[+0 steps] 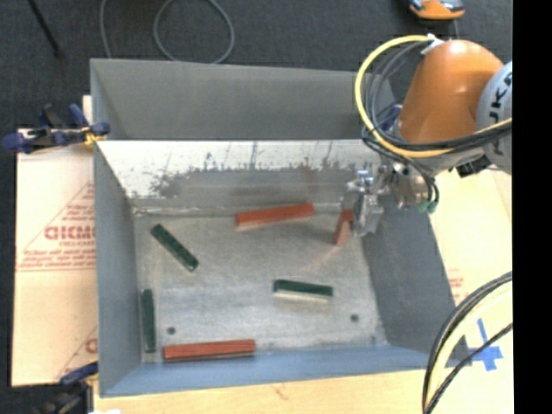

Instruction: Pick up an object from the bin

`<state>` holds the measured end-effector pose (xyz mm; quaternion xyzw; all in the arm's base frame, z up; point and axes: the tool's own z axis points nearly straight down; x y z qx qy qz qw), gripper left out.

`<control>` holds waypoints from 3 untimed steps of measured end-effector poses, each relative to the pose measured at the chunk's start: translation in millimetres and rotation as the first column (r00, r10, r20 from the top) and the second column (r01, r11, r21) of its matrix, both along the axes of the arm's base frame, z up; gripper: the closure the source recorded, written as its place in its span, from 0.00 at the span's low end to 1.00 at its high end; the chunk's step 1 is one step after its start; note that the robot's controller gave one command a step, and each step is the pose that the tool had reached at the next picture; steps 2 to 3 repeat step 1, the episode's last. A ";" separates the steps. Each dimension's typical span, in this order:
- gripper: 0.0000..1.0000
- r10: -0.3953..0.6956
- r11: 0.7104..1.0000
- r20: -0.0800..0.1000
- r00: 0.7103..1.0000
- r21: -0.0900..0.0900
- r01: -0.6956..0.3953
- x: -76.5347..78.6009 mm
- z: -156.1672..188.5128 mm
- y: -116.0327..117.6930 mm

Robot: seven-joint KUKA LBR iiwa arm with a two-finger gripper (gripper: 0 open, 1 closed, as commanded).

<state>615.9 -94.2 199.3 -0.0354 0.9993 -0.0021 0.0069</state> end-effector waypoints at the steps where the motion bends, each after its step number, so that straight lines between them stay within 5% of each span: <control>1: 1.00 0.156 0.988 -0.003 0.988 0.001 -0.156 -10.0 76.7 31.1; 3: 1.00 0.156 0.988 -0.003 0.988 0.001 -0.156 -10.0 76.7 31.1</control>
Offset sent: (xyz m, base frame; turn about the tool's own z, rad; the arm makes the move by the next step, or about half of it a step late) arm -0.0121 0.0318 0.0721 -0.1571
